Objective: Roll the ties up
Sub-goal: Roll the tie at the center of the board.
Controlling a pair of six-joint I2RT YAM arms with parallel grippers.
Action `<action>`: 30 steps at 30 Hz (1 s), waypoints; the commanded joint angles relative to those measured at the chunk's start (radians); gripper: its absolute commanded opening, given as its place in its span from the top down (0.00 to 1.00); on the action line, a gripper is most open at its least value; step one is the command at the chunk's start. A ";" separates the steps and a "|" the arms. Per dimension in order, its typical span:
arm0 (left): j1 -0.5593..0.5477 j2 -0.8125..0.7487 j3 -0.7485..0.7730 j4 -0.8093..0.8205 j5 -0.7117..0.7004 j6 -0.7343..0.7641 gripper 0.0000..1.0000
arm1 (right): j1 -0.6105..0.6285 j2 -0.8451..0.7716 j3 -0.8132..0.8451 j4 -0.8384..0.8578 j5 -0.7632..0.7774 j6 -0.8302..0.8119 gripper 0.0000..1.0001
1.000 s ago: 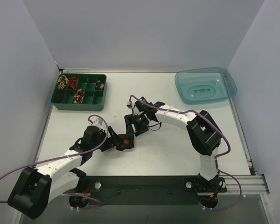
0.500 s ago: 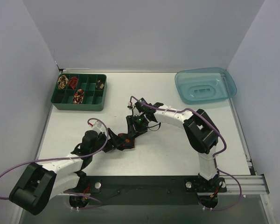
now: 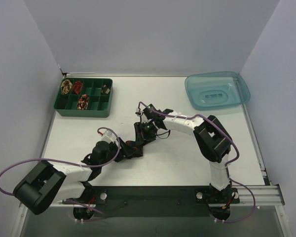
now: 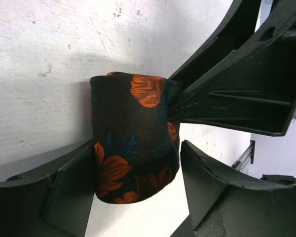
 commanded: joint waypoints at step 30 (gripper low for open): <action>-0.044 0.314 0.024 0.501 -0.002 0.007 0.39 | -0.054 -0.045 -0.107 0.158 -0.134 0.070 0.58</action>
